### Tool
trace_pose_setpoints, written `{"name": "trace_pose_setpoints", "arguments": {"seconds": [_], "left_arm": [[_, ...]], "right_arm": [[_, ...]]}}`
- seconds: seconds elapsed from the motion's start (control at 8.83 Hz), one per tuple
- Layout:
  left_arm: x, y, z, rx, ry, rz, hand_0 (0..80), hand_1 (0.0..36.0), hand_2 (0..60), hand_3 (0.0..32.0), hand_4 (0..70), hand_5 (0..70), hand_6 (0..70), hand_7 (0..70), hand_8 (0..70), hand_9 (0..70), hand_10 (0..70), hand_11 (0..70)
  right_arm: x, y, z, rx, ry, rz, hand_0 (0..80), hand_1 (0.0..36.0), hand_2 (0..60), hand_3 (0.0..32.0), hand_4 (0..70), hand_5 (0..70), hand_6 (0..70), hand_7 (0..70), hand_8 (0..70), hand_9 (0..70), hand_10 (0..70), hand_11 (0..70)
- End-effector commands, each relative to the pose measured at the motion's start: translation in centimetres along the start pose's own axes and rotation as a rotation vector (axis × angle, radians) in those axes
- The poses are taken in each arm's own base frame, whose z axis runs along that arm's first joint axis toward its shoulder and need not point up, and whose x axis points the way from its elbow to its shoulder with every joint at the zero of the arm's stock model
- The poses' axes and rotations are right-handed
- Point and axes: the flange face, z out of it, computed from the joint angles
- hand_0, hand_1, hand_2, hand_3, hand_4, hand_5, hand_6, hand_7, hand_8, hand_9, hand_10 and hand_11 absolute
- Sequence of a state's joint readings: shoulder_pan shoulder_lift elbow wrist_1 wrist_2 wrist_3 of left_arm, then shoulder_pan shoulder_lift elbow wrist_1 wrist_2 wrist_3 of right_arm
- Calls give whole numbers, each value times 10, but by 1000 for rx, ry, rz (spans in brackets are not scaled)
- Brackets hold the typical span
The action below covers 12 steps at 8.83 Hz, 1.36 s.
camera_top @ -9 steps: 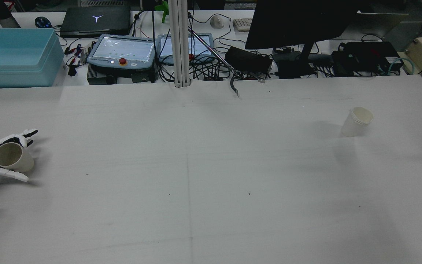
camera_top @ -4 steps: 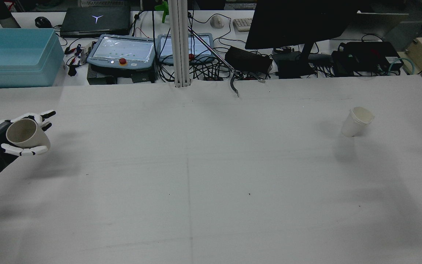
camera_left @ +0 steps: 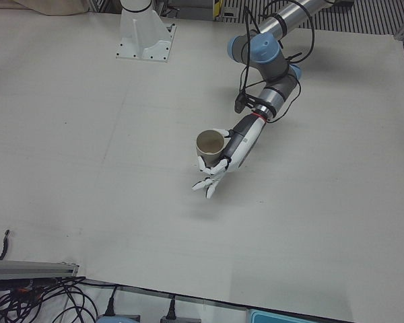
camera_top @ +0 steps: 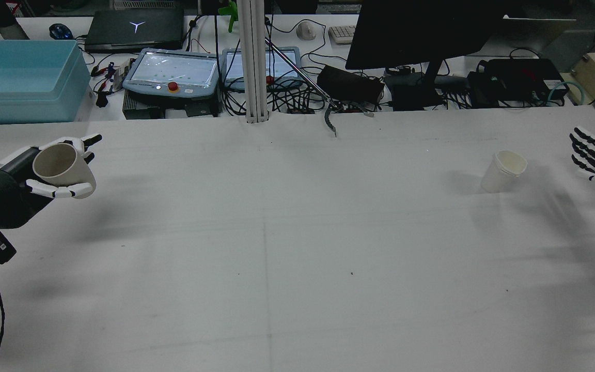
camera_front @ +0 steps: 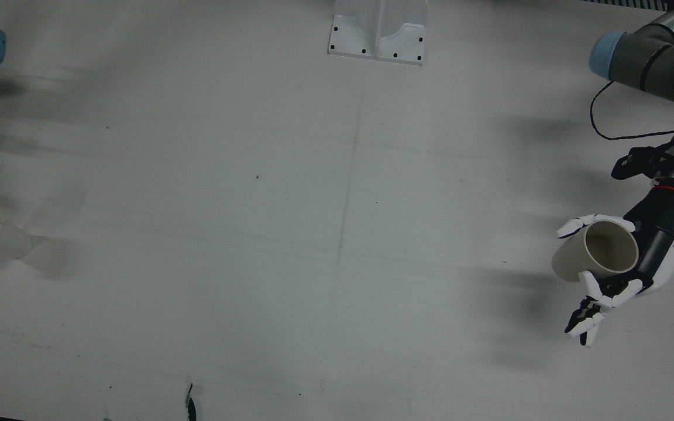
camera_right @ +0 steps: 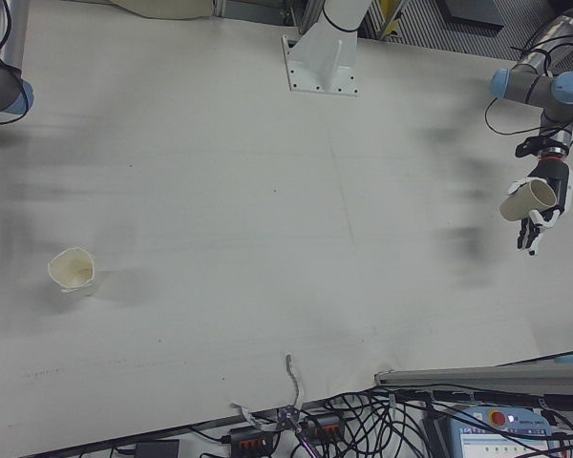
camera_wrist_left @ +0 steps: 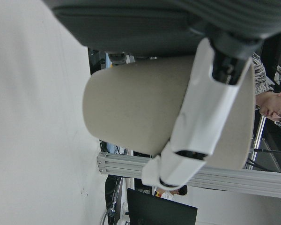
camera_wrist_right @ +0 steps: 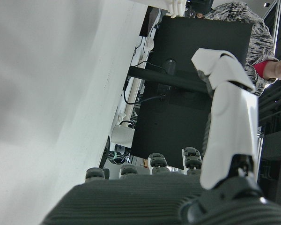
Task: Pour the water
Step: 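Reach the right hand to the white paper cup and grasp it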
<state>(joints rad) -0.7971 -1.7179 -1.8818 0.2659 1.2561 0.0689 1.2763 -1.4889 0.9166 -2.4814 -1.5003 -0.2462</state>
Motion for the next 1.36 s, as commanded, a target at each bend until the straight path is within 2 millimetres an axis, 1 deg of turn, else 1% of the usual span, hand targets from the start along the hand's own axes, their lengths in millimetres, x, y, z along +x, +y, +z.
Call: {"name": "trace_pose_setpoints", "arguments": {"seconds": [0.0, 0.11, 0.23, 0.34, 0.45, 0.68, 0.79, 0.91, 1.13, 1.25], "left_arm": [[2, 12, 2, -4, 7, -5, 800, 360, 600, 0, 268, 700, 115, 113, 15, 8, 33, 94], [2, 12, 2, -2, 7, -5, 800, 360, 600, 0, 262, 700, 114, 112, 15, 8, 33, 94], [3, 12, 2, -2, 8, -5, 800, 360, 600, 0, 255, 700, 112, 109, 16, 7, 33, 94], [3, 12, 2, -4, 8, -5, 800, 360, 600, 0, 253, 700, 111, 110, 15, 8, 33, 94], [4, 13, 2, -5, 10, -5, 800, 360, 600, 0, 250, 700, 112, 110, 15, 8, 33, 95], [4, 12, 1, -2, 11, -4, 800, 360, 600, 0, 237, 700, 112, 109, 15, 7, 35, 98], [6, 8, -1, 4, 14, -2, 800, 360, 600, 0, 236, 700, 113, 110, 17, 8, 36, 98], [7, 8, -2, 1, 17, -3, 800, 360, 600, 0, 231, 700, 111, 107, 17, 7, 36, 100], [9, 7, -2, -5, 22, -4, 800, 360, 600, 0, 220, 700, 109, 103, 17, 6, 38, 103], [9, 7, -3, -6, 22, -6, 800, 360, 600, 0, 216, 700, 107, 101, 18, 6, 38, 102]], "right_arm": [[28, 6, 13, -38, 48, -38, 595, 325, 265, 0, 0, 81, 88, 35, 7, 0, 0, 0], [40, 14, 20, -56, 68, -41, 604, 329, 262, 0, 0, 81, 92, 54, 8, 0, 0, 0], [48, 35, 35, -97, 78, -50, 602, 327, 262, 0, 0, 80, 94, 60, 8, 0, 0, 0], [54, 45, 42, -117, 85, -84, 608, 329, 272, 0, 6, 82, 111, 92, 12, 4, 0, 0], [58, 46, 43, -119, 89, -86, 614, 335, 289, 0, 28, 83, 123, 119, 14, 9, 0, 0], [67, 53, 51, -130, 101, -87, 614, 332, 286, 0, 54, 82, 136, 147, 17, 15, 0, 0], [76, 59, 59, -126, 98, -92, 617, 333, 288, 0, 69, 84, 144, 164, 18, 18, 0, 0], [89, 71, 65, -119, 112, -90, 620, 337, 298, 0, 85, 86, 157, 189, 21, 23, 0, 0], [108, 104, 81, -142, 96, -108, 622, 337, 299, 0, 91, 86, 161, 198, 22, 25, 0, 0], [111, 120, 89, -147, 81, -104, 617, 337, 296, 0, 58, 87, 151, 181, 20, 22, 0, 0]]}}
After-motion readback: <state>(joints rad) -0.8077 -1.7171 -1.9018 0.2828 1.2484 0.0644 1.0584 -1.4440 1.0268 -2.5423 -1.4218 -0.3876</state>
